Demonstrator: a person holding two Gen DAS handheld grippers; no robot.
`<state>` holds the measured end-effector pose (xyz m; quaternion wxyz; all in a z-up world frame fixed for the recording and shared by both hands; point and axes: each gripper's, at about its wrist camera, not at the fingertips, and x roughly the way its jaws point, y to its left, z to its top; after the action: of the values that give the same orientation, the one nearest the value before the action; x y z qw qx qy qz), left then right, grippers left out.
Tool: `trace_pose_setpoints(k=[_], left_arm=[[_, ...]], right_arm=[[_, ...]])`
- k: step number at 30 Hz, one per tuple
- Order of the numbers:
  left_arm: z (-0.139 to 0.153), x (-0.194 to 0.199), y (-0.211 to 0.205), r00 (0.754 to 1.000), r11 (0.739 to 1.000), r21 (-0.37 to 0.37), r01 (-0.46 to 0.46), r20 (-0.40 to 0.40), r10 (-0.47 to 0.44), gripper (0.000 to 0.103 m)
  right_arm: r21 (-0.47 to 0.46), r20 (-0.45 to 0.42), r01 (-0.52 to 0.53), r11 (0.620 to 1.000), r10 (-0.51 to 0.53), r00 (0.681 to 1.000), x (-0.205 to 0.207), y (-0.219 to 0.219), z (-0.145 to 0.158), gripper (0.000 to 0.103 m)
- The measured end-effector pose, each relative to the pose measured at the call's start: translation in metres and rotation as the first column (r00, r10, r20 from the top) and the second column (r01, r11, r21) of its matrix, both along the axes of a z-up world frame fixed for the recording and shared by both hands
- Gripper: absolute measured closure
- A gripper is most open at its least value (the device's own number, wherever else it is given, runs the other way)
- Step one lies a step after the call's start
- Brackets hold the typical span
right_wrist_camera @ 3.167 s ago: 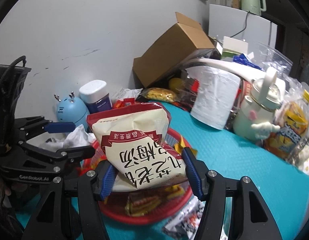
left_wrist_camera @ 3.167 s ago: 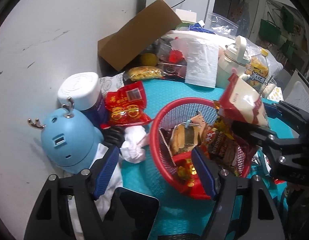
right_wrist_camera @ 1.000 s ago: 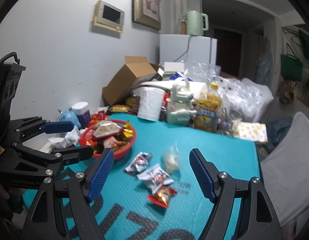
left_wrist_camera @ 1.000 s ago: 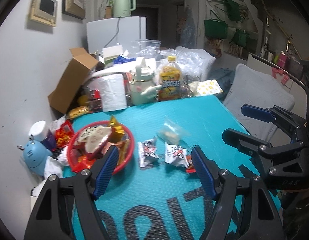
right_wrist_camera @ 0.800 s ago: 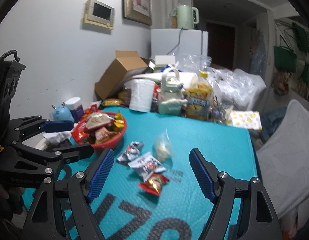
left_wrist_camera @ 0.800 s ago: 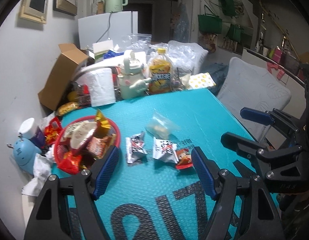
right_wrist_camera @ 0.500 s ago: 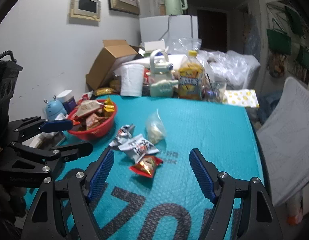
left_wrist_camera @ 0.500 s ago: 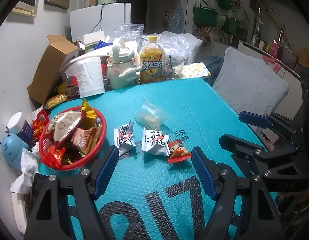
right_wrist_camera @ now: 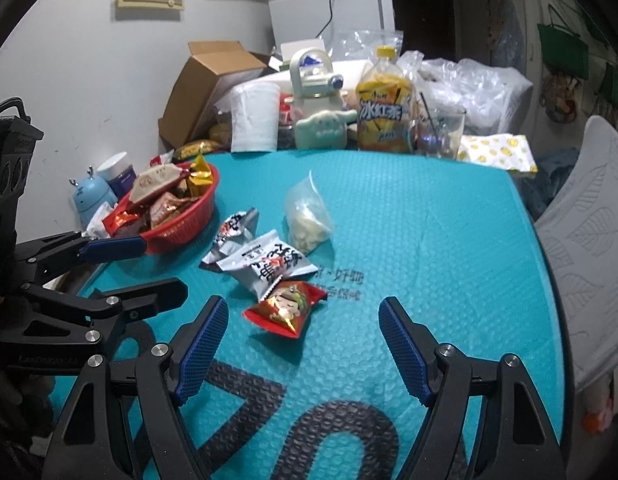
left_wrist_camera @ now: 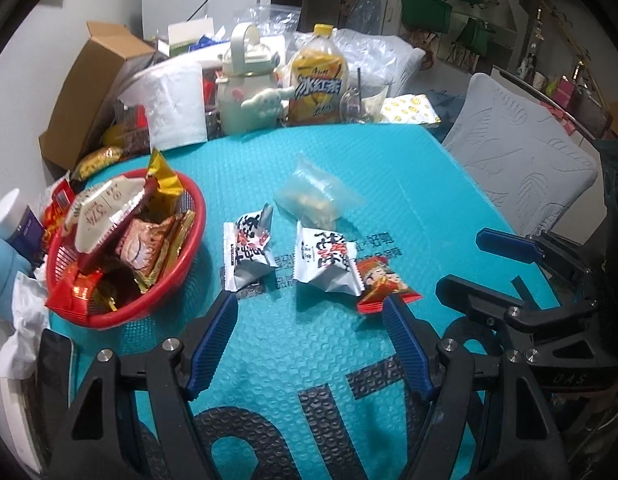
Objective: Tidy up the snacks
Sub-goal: 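Move both open tools back toward the remaining snack packets, then grasp the white peanut packet with left tool while right tool grasps the red cartoon packet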
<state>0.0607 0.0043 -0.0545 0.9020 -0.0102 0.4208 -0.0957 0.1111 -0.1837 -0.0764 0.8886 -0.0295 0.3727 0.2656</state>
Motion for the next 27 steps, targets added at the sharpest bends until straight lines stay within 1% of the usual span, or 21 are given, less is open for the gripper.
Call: trace_pose_setpoints(k=[5,9,11,14,16,20,22,25,27], left_arm=[[-0.010,0.014,0.007,0.999,1.000,-0.021,-0.018,-0.035,0.018,0.029],[-0.013,0.023,0.011,0.999,1.000,-0.016,-0.024,-0.038,0.024,0.029],[-0.013,0.026,0.013,0.999,1.000,-0.012,-0.025,-0.036,0.024,0.029],[-0.013,0.032,0.014,0.999,1.000,-0.006,-0.027,-0.035,0.027,0.029],[-0.014,0.036,0.015,0.999,1.000,-0.002,-0.029,-0.034,0.028,0.029],[-0.018,0.044,0.013,0.999,1.000,-0.013,-0.014,-0.042,0.014,0.029],[-0.019,0.047,0.009,0.999,1.000,-0.022,0.001,-0.045,-0.002,0.029],[-0.021,0.052,0.000,0.998,1.000,-0.021,0.021,-0.052,-0.023,0.029],[-0.022,0.055,-0.006,0.998,0.999,-0.025,0.040,-0.056,-0.041,0.029]], right_arm=[[0.014,-0.054,-0.011,1.000,0.011,0.998,0.018,0.006,-0.012,0.025],[0.032,-0.104,-0.024,0.999,0.027,0.994,0.034,0.013,-0.024,0.025],[0.033,-0.126,-0.036,0.999,0.040,0.991,0.040,0.018,-0.031,0.028],[0.032,-0.157,-0.057,0.998,0.061,0.986,0.046,0.024,-0.038,0.032],[0.033,-0.184,-0.068,0.997,0.073,0.980,0.050,0.026,-0.044,0.040],[0.053,-0.211,-0.092,0.994,0.102,0.972,0.053,0.026,-0.051,0.049],[0.069,-0.220,-0.097,0.993,0.110,0.969,0.054,0.024,-0.053,0.058],[0.062,-0.205,-0.092,0.994,0.103,0.973,0.053,0.020,-0.051,0.063],[0.063,-0.201,-0.082,0.995,0.093,0.975,0.052,0.014,-0.050,0.064]])
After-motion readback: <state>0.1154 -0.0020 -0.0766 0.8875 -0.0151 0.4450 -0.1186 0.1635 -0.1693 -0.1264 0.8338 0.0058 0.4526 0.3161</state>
